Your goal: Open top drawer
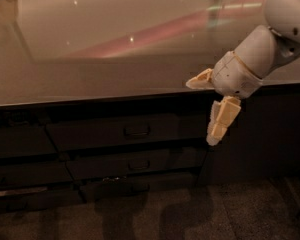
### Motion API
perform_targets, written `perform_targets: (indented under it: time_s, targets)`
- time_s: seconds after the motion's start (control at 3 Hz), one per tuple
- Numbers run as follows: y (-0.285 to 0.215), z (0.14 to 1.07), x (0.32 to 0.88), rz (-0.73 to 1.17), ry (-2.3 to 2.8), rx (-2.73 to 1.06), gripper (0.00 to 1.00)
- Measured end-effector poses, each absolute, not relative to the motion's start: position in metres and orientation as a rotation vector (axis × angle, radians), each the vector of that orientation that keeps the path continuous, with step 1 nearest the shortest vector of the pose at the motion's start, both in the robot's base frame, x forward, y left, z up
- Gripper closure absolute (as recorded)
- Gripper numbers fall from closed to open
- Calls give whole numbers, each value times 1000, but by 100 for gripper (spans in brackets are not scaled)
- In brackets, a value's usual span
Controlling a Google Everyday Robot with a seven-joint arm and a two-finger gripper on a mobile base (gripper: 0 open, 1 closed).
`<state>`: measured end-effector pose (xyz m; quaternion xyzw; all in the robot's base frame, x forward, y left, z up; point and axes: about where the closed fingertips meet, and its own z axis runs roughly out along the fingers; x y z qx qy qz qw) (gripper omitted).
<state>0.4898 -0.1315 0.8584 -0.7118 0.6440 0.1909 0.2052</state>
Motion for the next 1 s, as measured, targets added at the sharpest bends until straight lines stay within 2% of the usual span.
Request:
perform_targets:
  time_s: [1.0]
  targets:
    - [-145,807,519,636,1904,-1956,0]
